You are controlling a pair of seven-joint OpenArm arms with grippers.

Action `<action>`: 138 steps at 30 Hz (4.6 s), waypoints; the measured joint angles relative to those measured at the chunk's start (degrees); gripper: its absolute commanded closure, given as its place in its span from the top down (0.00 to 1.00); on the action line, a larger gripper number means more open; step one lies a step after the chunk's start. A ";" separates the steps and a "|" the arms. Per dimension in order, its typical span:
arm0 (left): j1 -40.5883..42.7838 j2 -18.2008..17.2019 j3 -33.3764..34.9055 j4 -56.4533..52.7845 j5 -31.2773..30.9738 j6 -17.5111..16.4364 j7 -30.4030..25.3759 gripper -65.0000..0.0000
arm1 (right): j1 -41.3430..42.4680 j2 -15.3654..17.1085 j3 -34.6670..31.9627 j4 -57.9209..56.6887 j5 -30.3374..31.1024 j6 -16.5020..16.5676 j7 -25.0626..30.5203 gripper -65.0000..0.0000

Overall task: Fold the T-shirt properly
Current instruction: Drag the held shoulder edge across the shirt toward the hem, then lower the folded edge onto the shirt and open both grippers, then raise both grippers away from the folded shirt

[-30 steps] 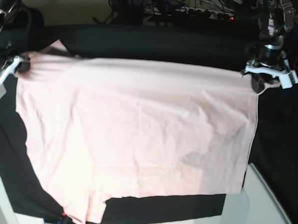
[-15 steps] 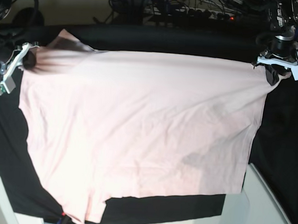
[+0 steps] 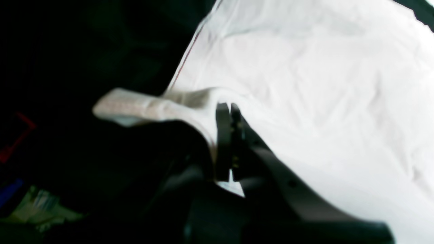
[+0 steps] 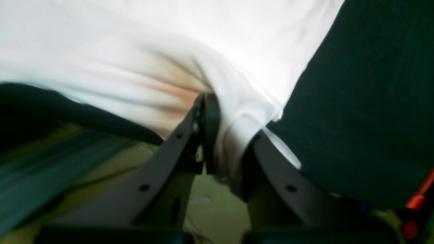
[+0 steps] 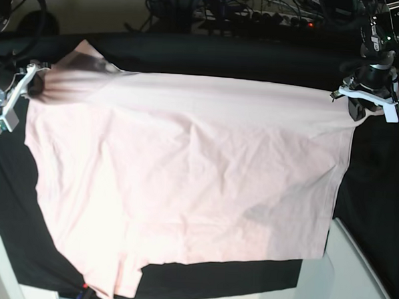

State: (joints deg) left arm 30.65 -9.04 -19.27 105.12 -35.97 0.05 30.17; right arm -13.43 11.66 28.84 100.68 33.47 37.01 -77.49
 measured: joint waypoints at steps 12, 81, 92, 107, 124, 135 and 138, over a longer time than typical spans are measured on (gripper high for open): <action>-6.95 -0.66 -0.28 0.74 0.15 0.15 9.84 0.00 | 4.74 -0.28 -0.87 -2.12 -0.02 -3.50 0.15 0.00; -33.33 -4.22 -4.79 -25.53 0.74 0.59 14.84 0.55 | 21.27 4.55 -9.66 -21.86 -0.61 -11.19 15.78 0.65; -29.35 -5.66 -12.04 -16.70 0.35 0.57 15.06 0.54 | 14.27 1.09 8.20 -11.98 -0.46 -11.15 14.78 0.65; -6.40 -0.07 -11.63 -7.13 -0.13 -0.31 7.06 0.00 | 2.56 -17.35 18.99 -11.74 -0.39 -5.53 11.39 0.65; -5.51 -0.20 -11.93 -9.25 0.22 0.09 6.60 0.00 | 5.01 -15.72 14.78 -25.00 0.96 -0.92 13.60 0.64; -5.42 -0.20 -11.93 -9.25 0.17 0.11 6.60 0.00 | 6.32 -16.59 13.11 -25.88 -0.74 -1.31 11.80 0.11; -5.40 -0.20 -11.93 -9.25 0.20 0.11 6.60 0.00 | 6.43 -16.48 12.90 -25.88 -0.63 -1.31 11.78 0.15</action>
State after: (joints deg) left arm 25.26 -9.23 -31.20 95.88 -35.77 0.16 36.77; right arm -7.01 -4.82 41.74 74.81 32.84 35.70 -65.71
